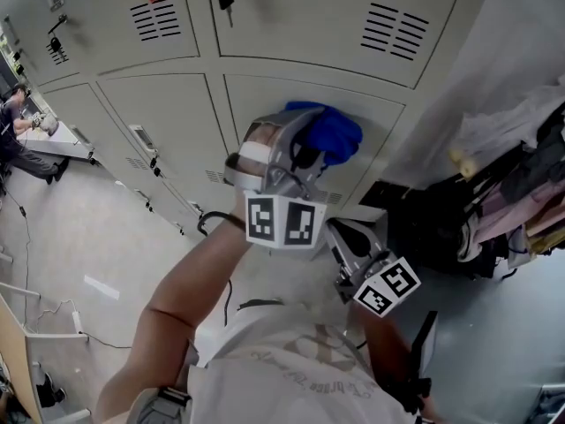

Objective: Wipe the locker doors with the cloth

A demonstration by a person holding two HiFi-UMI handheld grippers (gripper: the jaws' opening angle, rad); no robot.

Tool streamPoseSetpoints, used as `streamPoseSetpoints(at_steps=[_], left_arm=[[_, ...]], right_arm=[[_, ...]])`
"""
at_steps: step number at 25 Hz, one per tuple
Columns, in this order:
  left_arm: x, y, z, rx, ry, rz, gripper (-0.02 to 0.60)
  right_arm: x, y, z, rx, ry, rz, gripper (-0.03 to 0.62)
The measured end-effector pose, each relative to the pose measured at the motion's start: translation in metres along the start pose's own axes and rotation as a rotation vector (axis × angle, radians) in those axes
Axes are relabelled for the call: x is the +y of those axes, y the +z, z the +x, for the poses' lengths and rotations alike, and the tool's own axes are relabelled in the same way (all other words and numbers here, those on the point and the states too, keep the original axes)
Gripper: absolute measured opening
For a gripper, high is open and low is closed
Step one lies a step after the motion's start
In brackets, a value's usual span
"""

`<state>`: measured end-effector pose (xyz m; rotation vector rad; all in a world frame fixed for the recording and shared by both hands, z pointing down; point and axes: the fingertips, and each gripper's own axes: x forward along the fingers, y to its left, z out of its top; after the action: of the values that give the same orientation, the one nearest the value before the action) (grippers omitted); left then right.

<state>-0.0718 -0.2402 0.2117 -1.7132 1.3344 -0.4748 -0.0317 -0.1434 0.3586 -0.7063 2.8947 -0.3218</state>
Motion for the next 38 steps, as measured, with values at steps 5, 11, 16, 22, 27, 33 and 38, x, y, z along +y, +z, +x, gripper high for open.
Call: streamPoseSetpoints(at_steps=[5,11,16,22,27,33,38], left_arm=[[0.024,-0.035,-0.019,0.025,0.029,-0.073,0.110],[0.041,-0.070,-0.038,0.051,0.062,-0.147,0.109],[0.050,-0.092,-0.050,0.043,0.073,-0.210,0.109],[0.066,-0.111,-0.064,0.029,0.104,-0.321,0.109],[0.075,-0.119,-0.073,0.031,0.177,-0.257,0.110],[0.068,-0.121,-0.072,0.013,0.185,-0.177,0.109],[0.050,-0.115,-0.064,0.019,0.155,-0.100,0.109]], right_arm=[[0.007,-0.001,0.014,0.013,-0.006,-0.009,0.008],[0.015,0.000,0.028,0.016,-0.025,-0.040,0.007],[0.024,-0.001,0.037,0.005,-0.046,-0.062,0.007],[0.036,-0.012,0.041,0.023,-0.078,-0.064,0.008],[0.038,-0.011,0.042,0.030,-0.102,-0.076,0.008],[0.036,-0.014,0.045,0.035,-0.112,-0.068,0.008],[0.033,-0.019,0.042,0.048,-0.101,-0.063,0.006]])
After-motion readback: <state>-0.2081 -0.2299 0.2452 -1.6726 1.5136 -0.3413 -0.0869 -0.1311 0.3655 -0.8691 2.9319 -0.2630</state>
